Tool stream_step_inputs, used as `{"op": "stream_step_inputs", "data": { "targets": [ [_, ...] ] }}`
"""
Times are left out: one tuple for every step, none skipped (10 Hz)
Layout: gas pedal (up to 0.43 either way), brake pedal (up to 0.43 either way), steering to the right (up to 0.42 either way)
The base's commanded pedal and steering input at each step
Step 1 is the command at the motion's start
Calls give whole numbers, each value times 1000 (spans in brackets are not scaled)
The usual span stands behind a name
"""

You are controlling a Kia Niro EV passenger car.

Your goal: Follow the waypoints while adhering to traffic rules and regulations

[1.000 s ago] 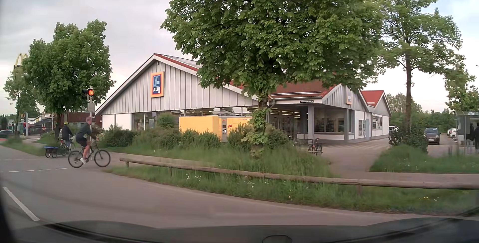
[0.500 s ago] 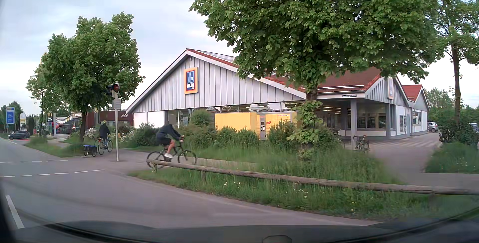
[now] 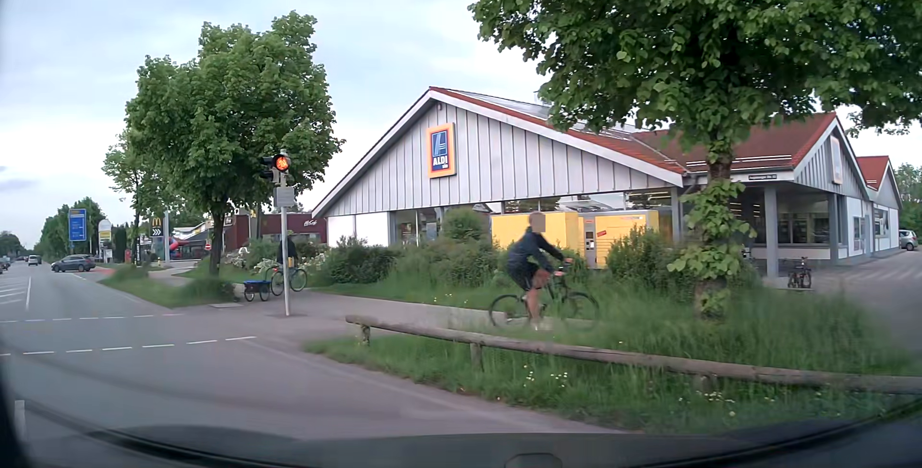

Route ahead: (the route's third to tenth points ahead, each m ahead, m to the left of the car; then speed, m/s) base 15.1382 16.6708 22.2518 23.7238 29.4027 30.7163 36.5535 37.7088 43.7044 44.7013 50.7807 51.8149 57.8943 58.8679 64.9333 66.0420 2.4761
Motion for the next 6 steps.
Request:
{"op": "stream_step_inputs", "data": {
  "targets": [
    [0, 165, -479],
    [0, 183, -481],
    [0, 189, -482],
    [0, 195, -482],
    [0, 201, -483],
    [0, 201, -485]
  ]
}}
